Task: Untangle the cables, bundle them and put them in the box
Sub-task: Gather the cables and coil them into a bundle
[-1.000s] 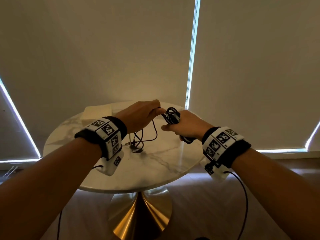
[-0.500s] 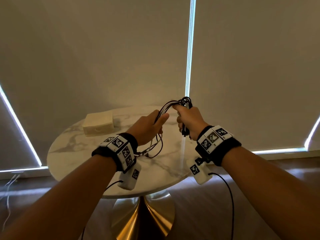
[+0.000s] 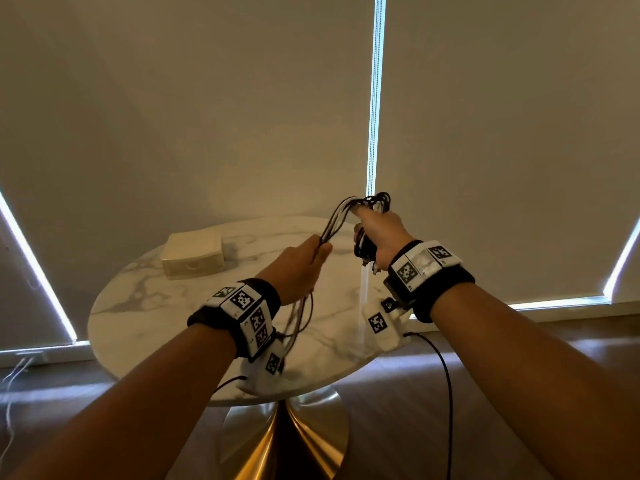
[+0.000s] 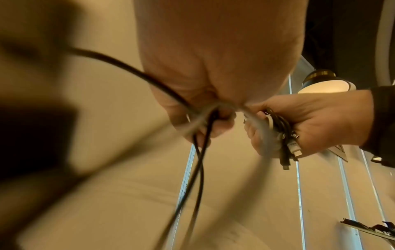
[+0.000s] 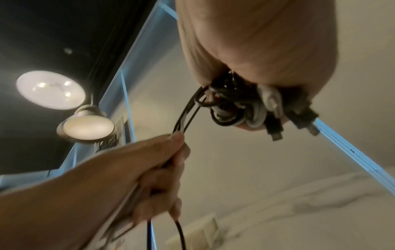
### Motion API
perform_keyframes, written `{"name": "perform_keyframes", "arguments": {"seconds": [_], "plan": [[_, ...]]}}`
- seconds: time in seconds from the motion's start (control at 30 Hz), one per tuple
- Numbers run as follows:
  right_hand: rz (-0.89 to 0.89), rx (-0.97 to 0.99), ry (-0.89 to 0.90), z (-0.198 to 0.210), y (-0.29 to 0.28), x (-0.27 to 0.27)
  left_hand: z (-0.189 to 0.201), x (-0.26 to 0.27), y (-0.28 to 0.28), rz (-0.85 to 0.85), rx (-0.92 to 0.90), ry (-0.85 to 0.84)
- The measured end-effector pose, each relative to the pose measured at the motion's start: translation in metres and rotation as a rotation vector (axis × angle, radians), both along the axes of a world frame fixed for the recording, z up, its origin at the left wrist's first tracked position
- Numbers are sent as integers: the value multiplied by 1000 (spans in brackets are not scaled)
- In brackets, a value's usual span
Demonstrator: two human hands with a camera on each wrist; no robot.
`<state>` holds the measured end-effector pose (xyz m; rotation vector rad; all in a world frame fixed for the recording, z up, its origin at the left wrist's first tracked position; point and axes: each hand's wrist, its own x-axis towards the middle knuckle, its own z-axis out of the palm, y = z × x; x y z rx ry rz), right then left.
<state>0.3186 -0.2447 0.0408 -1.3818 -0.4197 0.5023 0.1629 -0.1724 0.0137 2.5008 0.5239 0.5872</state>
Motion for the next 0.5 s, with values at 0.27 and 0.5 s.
{"name": "perform_keyframes", "arguments": {"seconds": [0.27, 0.5], "plan": [[140, 1, -113, -22, 3, -23, 6, 2, 6, 106, 100, -61], [309, 293, 163, -18, -9, -35, 6, 2, 11, 100, 193, 10]]}}
